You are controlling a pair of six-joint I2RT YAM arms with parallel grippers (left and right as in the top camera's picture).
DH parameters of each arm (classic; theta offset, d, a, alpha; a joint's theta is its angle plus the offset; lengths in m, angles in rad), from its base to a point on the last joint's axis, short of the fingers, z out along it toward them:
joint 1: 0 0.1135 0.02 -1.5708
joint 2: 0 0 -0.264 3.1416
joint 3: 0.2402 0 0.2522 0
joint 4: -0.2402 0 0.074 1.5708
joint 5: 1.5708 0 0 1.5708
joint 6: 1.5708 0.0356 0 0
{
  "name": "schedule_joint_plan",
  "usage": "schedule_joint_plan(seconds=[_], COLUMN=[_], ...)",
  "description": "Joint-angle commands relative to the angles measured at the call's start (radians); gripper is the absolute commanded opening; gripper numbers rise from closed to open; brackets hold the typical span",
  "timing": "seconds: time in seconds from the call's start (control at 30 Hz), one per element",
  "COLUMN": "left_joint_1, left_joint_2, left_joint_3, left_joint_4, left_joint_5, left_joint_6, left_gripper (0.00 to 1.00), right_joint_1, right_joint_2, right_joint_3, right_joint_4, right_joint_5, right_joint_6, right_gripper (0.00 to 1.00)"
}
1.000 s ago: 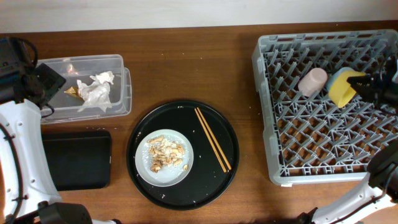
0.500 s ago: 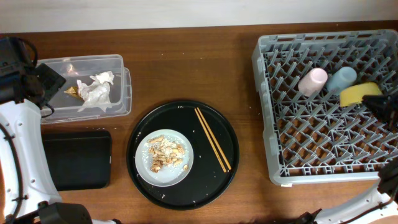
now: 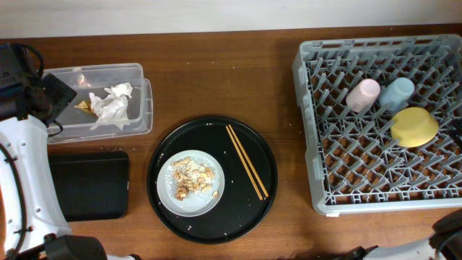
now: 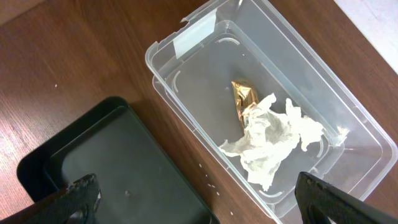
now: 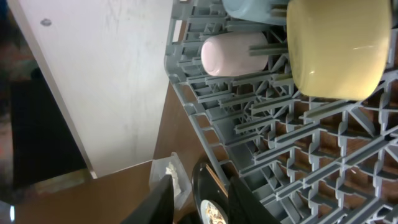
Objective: Sort waste into correct bins and load items into the dishwasher rack
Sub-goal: 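Lower the yellow bowl into the rack and release it, then regrasp the yellow bowl and adjust its position in the rack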
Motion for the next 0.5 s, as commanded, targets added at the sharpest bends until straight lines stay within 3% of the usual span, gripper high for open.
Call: schedule_joint_plan(seconds=[0.0, 0.07, 0.13, 0.33, 0.47], left_joint_1=[0.006, 0.006, 0.006, 0.006, 0.006], left_joint_2=[-0.011, -0.011, -0.011, -0.011, -0.011], left_joint_3=[0.011, 0.011, 0.011, 0.011, 0.011], left_joint_4=[0.002, 0.002, 0.002, 0.002, 0.002], left_joint_5=[-0.007, -0.007, -0.007, -0.007, -0.007], left_joint_6=[-0.005, -0.005, -0.005, -0.006, -0.005], left_gripper=[0.99, 0.99, 0.99, 0.99, 0.99], right_joint_1=[0.003, 0.023, 0.065, 0.292, 0.445], right_joint_2=[-0.099, -0.114, -0.105, -0.037, -0.010], right_joint_3=[0.000, 0.000, -0.001, -0.001, -0.001], right_joint_4=[0.033, 0.089, 0.143, 0.308, 0.380], right_joint_5=[0.020, 0.042, 0.126, 0.413, 0.782], right_joint_6=[0.007, 0.013, 0.069, 0.218, 0.370], right_gripper=[0.26, 0.22, 0.05, 0.04, 0.04])
